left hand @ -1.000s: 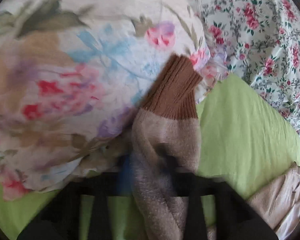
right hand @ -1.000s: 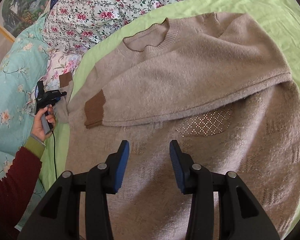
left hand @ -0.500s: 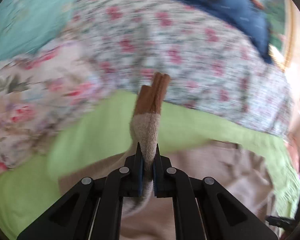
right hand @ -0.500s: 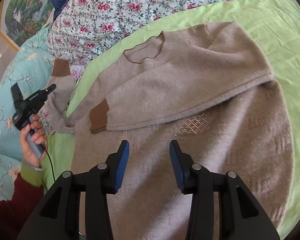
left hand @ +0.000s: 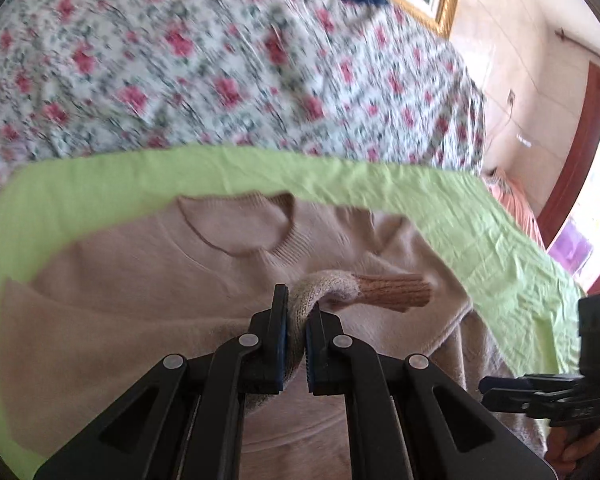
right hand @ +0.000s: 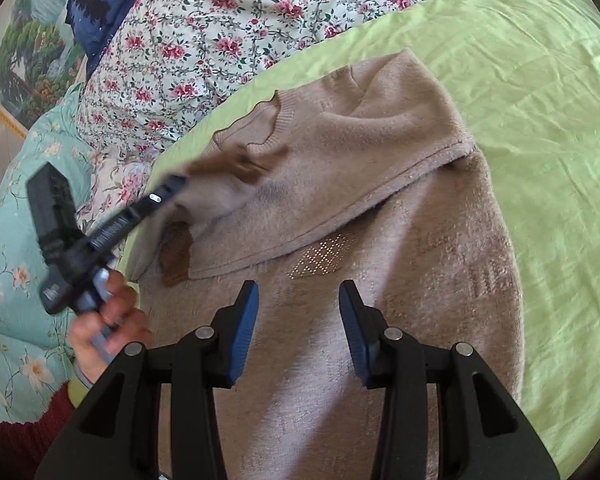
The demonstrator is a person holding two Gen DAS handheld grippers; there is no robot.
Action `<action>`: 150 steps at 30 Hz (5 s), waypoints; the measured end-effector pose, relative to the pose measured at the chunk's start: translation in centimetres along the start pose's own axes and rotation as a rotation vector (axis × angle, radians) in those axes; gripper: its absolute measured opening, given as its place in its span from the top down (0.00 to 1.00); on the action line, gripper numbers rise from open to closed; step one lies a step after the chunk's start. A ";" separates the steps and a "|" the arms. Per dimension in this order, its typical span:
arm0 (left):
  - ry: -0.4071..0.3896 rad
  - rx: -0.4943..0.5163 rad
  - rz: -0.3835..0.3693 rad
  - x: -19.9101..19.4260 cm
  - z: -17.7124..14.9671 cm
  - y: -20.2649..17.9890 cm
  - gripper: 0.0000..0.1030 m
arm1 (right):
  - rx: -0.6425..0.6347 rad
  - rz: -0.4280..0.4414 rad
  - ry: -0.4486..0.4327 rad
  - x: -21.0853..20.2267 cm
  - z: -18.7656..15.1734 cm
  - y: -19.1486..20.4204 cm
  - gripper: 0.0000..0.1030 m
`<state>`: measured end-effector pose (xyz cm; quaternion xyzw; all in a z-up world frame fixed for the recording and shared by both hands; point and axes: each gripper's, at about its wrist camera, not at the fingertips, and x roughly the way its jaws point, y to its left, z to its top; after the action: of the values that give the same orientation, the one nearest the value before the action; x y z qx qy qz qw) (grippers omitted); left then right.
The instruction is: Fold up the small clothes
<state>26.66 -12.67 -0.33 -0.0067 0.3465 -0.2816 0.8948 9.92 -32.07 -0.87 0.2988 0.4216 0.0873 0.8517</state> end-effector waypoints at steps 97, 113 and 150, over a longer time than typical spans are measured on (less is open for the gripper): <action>0.301 -0.273 0.020 -23.9 -25.5 6.5 0.37 | -0.033 -0.034 0.126 -12.1 -13.6 -6.0 0.62; 0.345 -0.275 -0.204 -23.6 -28.8 5.0 0.72 | -0.069 0.125 0.163 -10.6 -15.7 -5.2 0.87; 0.212 -0.279 -0.270 -27.9 -28.4 5.0 0.95 | 0.003 0.319 0.042 -16.8 -16.0 -8.4 0.92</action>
<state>-5.28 10.89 -5.74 -0.1473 0.4701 -0.3472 0.7980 -13.80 -38.59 -2.06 0.3612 0.3866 0.2270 0.8177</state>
